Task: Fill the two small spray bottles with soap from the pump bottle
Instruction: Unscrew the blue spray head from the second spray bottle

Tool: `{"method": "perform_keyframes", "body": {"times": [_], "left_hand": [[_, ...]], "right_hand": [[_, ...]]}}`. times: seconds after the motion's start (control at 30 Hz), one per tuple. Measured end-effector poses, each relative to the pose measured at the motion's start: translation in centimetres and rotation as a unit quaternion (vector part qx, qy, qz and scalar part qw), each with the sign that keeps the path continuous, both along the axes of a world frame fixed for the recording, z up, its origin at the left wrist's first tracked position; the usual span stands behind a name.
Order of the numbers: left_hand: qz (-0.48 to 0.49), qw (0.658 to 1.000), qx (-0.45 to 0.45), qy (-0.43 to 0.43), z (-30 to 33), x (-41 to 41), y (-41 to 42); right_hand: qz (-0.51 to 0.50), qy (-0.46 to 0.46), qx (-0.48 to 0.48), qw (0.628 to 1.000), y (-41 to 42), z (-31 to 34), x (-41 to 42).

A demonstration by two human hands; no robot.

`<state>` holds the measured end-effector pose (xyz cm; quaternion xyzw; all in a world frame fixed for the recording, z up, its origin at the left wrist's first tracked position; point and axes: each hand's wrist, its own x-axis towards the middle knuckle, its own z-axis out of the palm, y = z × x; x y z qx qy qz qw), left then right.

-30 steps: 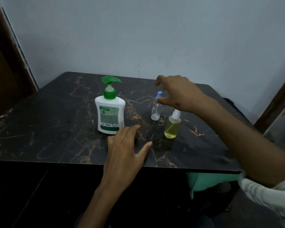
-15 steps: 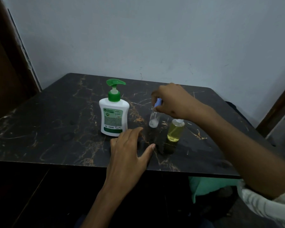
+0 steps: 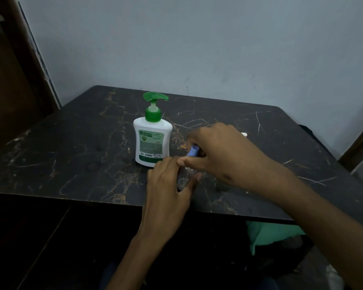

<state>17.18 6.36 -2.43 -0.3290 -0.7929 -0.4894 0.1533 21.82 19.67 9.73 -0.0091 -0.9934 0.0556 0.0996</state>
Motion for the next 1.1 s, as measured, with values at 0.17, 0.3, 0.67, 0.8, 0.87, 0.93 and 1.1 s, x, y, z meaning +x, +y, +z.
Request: {"method": "perform_keyframes", "body": {"times": [0.17, 0.3, 0.67, 0.8, 0.87, 0.93, 1.1], "left_hand": [[-0.012, 1.0, 0.011, -0.022, 0.5, 0.0, -0.2], [-0.014, 0.999, 0.019, -0.028, 0.6, 0.0, -0.3], [-0.042, 0.997, 0.036, -0.057, 0.5, -0.5, -0.6], [-0.032, 0.997, 0.037, -0.058, 0.6, -0.3, -0.5], [-0.029, 0.997, 0.032, -0.059, 0.6, -0.3, -0.5], [-0.025, 0.998, 0.027, -0.06, 0.7, -0.3, -0.5], [-0.02, 0.998, 0.026, -0.058, 0.6, -0.3, -0.5]], "right_hand": [[-0.011, 0.006, -0.001, 1.0, -0.3, 0.0, -0.2], [0.007, 0.007, -0.001, 1.0, -0.5, 0.4, -0.1], [0.102, -0.046, -0.084, 0.99, 0.4, 2.2, 0.4], [0.12, 0.029, -0.108, 0.986, 0.9, 2.6, 0.5], [0.094, 0.039, -0.039, 0.994, 0.8, 2.3, 0.1], [0.049, 0.009, 0.049, 0.998, 0.4, 1.7, -0.5], [0.056, -0.016, 0.09, 0.994, -0.5, 1.8, -1.2]]}}
